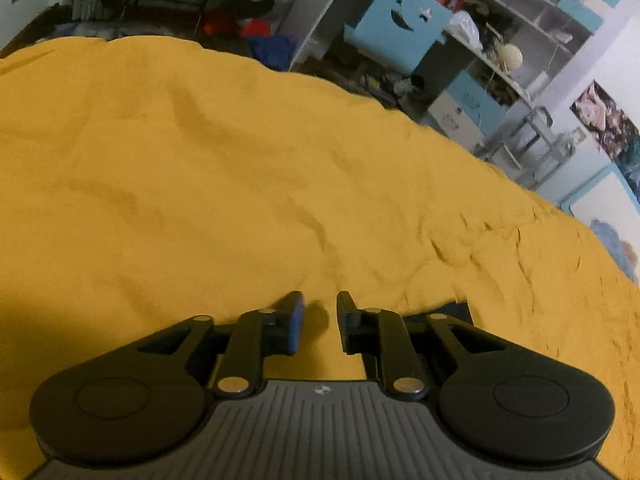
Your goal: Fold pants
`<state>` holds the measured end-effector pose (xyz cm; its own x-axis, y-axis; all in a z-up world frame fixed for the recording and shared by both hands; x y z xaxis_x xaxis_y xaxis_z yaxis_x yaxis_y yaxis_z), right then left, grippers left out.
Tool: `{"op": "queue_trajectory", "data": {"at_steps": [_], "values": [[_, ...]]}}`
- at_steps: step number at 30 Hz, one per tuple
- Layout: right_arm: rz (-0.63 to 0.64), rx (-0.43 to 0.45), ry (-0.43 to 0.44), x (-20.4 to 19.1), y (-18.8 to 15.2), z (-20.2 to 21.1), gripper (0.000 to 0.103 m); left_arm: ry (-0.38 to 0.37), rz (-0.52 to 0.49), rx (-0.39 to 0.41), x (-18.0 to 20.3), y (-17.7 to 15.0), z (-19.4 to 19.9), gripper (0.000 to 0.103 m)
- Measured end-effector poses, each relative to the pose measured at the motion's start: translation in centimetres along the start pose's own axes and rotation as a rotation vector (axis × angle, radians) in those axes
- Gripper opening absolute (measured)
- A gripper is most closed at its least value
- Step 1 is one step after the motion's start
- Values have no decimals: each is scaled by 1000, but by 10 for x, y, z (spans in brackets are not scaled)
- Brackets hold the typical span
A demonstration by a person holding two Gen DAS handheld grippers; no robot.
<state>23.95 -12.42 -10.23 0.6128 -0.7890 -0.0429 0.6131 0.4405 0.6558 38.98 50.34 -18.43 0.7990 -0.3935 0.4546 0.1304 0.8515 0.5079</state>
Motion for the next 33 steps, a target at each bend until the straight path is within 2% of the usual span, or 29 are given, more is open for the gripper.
{"op": "queue_trajectory", "data": {"at_steps": [1,4,7,9,11,13,16,19,20,22,23,25,26,27,30,33], "values": [[-52,13,-38,15,-2,8,28,-11,-21,-11,3,-7,7,22],[-249,33,-172,69,-16,31,31,-77,-105,-40,20,-35,33,32],[-526,47,-310,131,-48,57,33,-179,-154,-118,35,-81,64,43],[-781,70,-356,171,-79,78,37,-227,-192,-171,41,-110,81,52],[-1053,115,-312,198,-112,91,45,-257,-227,-217,47,-134,93,60],[-1253,151,-246,210,-137,94,46,-284,-267,-259,52,-156,101,61],[-1449,193,-183,223,-161,87,47,-297,-305,-297,58,-171,103,68],[-1566,254,-141,239,-167,69,48,-289,-257,-399,59,-189,86,68],[-1584,273,-140,244,-165,62,51,-283,-236,-412,59,-190,83,68],[-1606,289,-184,254,-164,53,51,-264,-204,-392,57,-191,79,69],[-1607,289,-210,257,-164,49,47,-257,-193,-376,57,-189,76,69],[-1588,272,-251,262,-165,46,33,-252,-184,-358,58,-189,74,70],[-1580,279,-242,263,-165,46,23,-248,-173,-351,58,-187,71,70],[-1575,292,-233,267,-166,49,19,-246,-153,-348,58,-189,70,70],[-1559,337,-174,280,-164,62,11,-251,-56,-349,52,-183,67,70],[-1516,377,-194,300,-164,89,4,-256,-57,-343,48,-185,73,70]]}}
Point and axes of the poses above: each gripper's, at about its wrist camera, not at the fingertips, and z roughly against the way its jaws point, x to its right, y to its top, the point moved 10 cm from there along -z, roughly the way its jaws point, and after that the axes turned 1 degree about -x, right-handed, at the moved point
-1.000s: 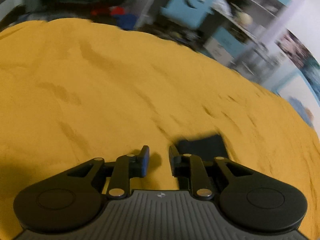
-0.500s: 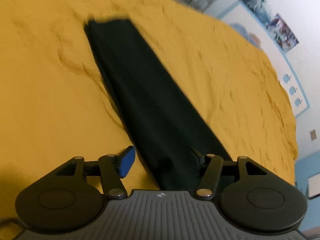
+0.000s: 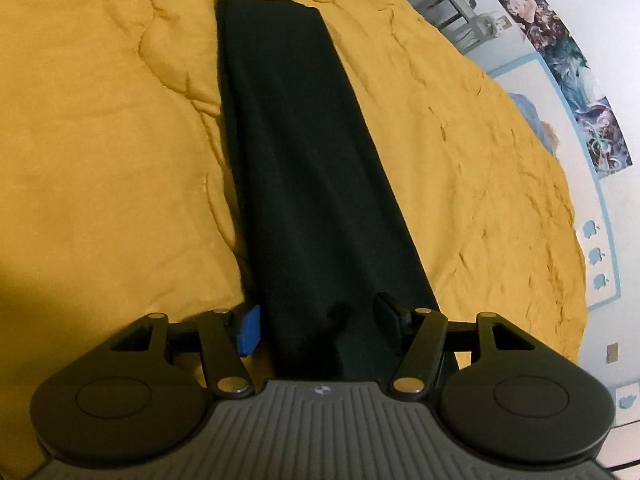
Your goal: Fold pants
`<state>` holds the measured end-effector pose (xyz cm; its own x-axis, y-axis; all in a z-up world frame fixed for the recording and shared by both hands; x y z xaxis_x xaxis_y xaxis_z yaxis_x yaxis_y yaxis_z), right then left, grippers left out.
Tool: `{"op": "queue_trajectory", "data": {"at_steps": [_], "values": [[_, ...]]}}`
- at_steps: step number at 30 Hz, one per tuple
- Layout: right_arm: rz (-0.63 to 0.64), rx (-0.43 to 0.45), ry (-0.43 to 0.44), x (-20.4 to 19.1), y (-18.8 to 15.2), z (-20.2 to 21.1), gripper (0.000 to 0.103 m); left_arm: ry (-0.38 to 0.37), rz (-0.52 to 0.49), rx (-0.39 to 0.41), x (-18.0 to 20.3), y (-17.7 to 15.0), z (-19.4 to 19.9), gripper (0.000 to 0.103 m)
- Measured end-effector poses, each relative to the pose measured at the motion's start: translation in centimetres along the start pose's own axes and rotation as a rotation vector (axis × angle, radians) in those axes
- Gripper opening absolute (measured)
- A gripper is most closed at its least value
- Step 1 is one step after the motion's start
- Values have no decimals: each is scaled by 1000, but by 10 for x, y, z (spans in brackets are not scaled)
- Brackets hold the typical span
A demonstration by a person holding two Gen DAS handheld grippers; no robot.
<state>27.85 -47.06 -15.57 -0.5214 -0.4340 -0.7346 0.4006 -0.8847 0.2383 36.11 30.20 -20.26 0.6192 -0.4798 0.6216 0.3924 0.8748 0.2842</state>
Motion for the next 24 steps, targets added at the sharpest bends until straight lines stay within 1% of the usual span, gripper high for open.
{"op": "queue_trajectory", "data": {"at_steps": [1,3,4,5,6,8,10,12,13,15,16,17,19,20,21,23,24], "values": [[5,20,-1,1,11,6,0,4,-12,-1,5,0,-3,70],[25,114,-31,11,45,25,0,9,-24,4,7,-1,-4,70],[11,127,-24,16,58,32,0,9,-20,8,8,-1,-6,70],[-15,112,-10,23,70,37,0,8,-16,10,8,0,-6,70],[-28,54,17,26,76,37,0,9,-16,11,8,-1,-6,70],[-18,11,34,25,77,44,0,6,-21,12,7,-1,-5,70],[27,-41,38,18,63,49,1,3,-21,15,6,-1,-4,70],[33,-101,51,8,33,52,21,4,-15,20,5,-2,-3,70],[23,-122,55,6,19,51,38,6,-14,22,5,-2,-3,69],[-7,-180,67,1,-15,44,40,14,-17,19,5,-2,-1,69],[-14,-203,58,-2,-32,42,40,17,-19,16,7,-3,0,69],[-26,-219,38,-2,-48,36,40,17,-20,13,8,-3,1,69],[-61,-209,-38,5,-70,28,40,16,-17,10,11,-1,5,69],[-105,-192,-56,11,-76,21,38,15,-14,9,10,-1,6,69],[-142,-157,-55,15,-77,18,36,13,-10,8,9,-1,7,69],[-194,-45,-25,18,-67,13,35,12,-7,5,8,-2,7,69],[-204,-3,-12,18,-62,11,35,12,-9,3,7,-3,7,69]]}}
Point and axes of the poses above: each gripper's, at about its wrist camera, not at the fingertips, and z roughly against the way its jaws point, x to its right, y to its top, the point moved 10 cm from there along -z, roughly the way its jaws point, and after that the axes turned 1 degree about -x, right-handed, at the moved point
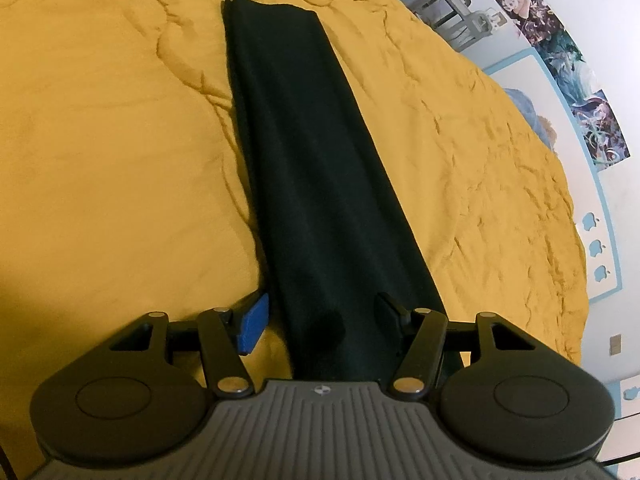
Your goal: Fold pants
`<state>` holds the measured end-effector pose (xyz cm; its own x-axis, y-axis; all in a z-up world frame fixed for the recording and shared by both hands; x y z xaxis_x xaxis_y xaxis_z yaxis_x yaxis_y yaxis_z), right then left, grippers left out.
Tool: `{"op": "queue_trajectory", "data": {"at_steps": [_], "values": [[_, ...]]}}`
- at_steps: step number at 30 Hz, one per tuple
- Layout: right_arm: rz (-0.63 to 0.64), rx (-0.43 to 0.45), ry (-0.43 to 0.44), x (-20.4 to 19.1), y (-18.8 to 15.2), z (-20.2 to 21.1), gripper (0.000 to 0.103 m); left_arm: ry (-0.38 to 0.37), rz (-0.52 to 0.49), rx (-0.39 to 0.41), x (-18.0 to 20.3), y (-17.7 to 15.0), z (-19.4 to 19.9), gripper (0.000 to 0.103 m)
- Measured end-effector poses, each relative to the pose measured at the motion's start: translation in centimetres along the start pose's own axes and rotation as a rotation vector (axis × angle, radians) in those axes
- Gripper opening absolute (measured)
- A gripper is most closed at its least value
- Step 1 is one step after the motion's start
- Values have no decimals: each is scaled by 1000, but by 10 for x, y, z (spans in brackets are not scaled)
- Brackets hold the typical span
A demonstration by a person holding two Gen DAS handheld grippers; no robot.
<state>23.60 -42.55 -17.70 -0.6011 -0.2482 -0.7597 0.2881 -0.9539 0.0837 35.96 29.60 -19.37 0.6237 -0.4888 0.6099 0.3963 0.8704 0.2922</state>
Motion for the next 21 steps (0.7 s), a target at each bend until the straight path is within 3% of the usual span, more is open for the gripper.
{"op": "queue_trajectory", "data": {"at_steps": [1,2,4,10,16,21], "values": [[7,18,10,-1,4,-4,31,0,-5,0,0,-1,0,69],[24,9,8,-2,6,-10,14,0,-9,-1,1,-1,0,69],[35,-6,20,-4,10,-13,9,0,-11,-2,1,-1,-1,69],[84,19,72,-13,31,15,8,-4,-6,-2,2,-1,0,69],[10,123,52,11,97,53,8,-22,8,-6,-2,-1,5,69],[55,189,17,19,152,83,8,-49,3,-11,2,-5,14,69]]}}
Point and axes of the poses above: each gripper's, at about its wrist camera, not at the fingertips, and z roughly against the way its jaws point, x to its right, y to its top, the point moved 10 cm from there along -z, roughly the way its jaws point, and after that the axes turned 1 degree about -x, right-handed, at the moved point
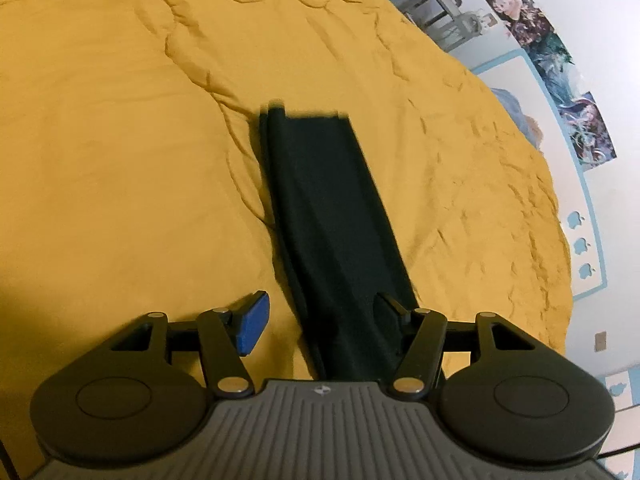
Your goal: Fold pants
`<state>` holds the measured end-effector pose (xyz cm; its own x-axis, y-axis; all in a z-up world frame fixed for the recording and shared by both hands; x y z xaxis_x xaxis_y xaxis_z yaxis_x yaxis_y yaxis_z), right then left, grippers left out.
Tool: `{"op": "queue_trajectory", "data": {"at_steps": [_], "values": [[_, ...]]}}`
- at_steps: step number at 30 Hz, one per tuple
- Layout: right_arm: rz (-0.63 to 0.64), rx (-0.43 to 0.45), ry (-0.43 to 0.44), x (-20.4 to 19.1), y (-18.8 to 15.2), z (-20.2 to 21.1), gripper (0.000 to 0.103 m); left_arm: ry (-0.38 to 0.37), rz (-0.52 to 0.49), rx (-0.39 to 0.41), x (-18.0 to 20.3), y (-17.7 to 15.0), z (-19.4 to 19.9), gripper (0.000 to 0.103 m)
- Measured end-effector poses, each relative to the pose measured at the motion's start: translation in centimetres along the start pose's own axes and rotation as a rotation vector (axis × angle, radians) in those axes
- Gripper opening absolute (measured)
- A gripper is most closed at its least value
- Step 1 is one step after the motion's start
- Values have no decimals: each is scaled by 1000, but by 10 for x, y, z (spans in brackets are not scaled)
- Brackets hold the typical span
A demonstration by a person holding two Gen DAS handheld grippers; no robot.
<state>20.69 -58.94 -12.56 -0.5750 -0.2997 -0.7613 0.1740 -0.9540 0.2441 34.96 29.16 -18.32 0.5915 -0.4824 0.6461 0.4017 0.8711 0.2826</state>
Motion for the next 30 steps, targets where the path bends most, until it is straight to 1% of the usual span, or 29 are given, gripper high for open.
{"op": "queue_trajectory", "data": {"at_steps": [3,5,7,8,10,13,15,17,19,20,21,22,24,26,27,28,29,30], "values": [[34,11,-16,0,26,-1,8,-1,-12,-7,2,-1,0,69],[39,-65,-27,6,29,-16,9,6,-12,-8,2,0,-3,69],[39,-150,-101,18,21,-25,11,22,-15,-2,0,2,-8,69],[60,-170,-125,22,18,-23,14,29,-18,6,0,3,-12,69],[109,-173,-129,24,16,-10,19,39,-26,17,0,4,-19,70],[196,-142,-171,24,6,7,21,64,-53,58,3,10,-29,71],[276,-84,-207,17,0,22,21,68,-64,76,4,15,-36,71],[378,-15,-210,5,-11,42,21,58,-52,82,3,20,-42,71],[520,50,-205,-16,-27,52,21,32,-14,86,-2,22,-44,72],[593,70,-186,-32,-37,53,21,12,10,87,-4,23,-46,78],[660,67,-161,-49,-50,50,21,-20,39,97,-5,24,-46,79],[718,44,-126,-59,-65,50,21,-46,64,110,-5,27,-45,79],[838,-62,-40,-87,-112,27,22,-96,112,135,-8,30,-43,79],[927,-141,14,-107,-160,10,23,-152,159,153,-9,34,-43,68],[950,-165,38,-117,-181,0,23,-187,180,156,-10,35,-42,64],[962,-193,72,-127,-202,-7,24,-214,189,148,-10,35,-43,48],[962,-233,113,-138,-227,-15,27,-237,192,134,-10,34,-45,23],[957,-263,139,-145,-244,-21,27,-264,187,112,-8,31,-47,11]]}}
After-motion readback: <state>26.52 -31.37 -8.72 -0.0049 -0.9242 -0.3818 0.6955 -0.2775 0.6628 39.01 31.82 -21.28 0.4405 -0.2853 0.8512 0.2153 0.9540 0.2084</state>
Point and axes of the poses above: each gripper's, at about its wrist camera, not at the fingertips, and z roughly against the way its jaws point, x to its right, y to its top, the point moved 10 cm from there along -z, roughly the way its jaws point, and after that the axes turned 1 degree about -x, right-handed, at the moved point
